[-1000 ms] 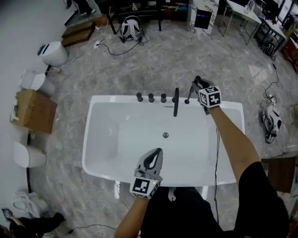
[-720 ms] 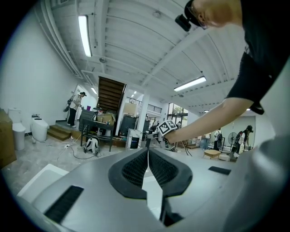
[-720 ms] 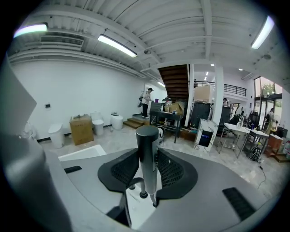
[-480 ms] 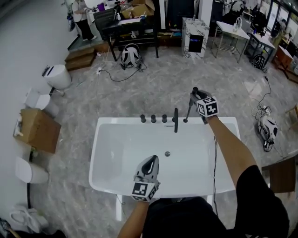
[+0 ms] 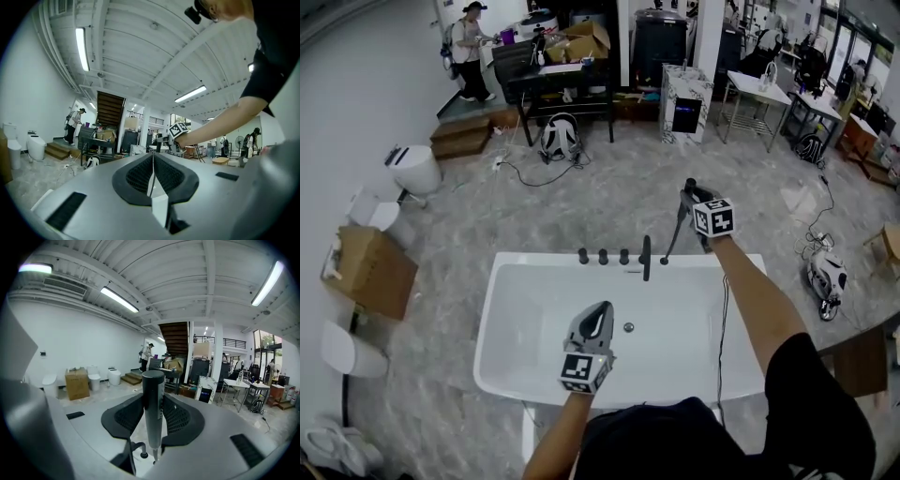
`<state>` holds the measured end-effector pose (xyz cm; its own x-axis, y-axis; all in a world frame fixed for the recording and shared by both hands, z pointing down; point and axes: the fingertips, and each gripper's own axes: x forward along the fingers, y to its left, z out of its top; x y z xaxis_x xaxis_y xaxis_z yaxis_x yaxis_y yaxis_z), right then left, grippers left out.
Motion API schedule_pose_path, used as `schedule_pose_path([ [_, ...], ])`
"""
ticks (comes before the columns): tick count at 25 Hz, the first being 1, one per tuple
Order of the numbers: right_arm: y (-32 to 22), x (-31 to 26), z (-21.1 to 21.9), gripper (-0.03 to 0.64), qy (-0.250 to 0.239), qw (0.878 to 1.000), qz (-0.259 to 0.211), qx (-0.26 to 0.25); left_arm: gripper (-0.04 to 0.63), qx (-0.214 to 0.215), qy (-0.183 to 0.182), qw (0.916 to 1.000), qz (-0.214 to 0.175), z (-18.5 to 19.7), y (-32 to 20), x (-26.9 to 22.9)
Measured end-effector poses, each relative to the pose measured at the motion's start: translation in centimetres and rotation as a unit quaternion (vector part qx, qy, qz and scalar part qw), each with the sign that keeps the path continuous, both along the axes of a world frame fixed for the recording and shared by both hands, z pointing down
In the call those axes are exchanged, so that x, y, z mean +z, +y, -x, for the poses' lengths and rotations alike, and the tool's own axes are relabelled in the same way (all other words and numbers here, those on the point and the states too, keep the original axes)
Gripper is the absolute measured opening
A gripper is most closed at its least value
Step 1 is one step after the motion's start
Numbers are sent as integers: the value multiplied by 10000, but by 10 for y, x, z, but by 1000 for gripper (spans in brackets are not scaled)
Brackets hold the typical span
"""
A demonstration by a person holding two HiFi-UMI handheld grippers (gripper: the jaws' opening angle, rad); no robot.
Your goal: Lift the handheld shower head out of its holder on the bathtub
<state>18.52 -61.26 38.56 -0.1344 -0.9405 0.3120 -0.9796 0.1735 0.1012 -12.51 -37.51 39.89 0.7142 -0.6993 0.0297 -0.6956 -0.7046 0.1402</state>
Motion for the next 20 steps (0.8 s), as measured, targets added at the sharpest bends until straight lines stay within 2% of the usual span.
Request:
schedule_pose_path([
  [4, 1, -15, -9, 120, -82, 9998, -104, 113, 8, 87, 79, 9997, -193, -12, 0, -20],
  [8, 2, -26, -11, 120, 20, 9998, -158, 125, 8, 101, 7, 9995, -308, -13, 4, -29],
  [11, 5, -28, -9, 120, 154, 9997, -176, 61, 8, 125, 16, 9994, -318, -14, 10, -31],
  [20, 4, -22, -3, 120, 138, 9998, -158, -63, 8, 172, 30, 9996, -242, -19, 24, -23],
])
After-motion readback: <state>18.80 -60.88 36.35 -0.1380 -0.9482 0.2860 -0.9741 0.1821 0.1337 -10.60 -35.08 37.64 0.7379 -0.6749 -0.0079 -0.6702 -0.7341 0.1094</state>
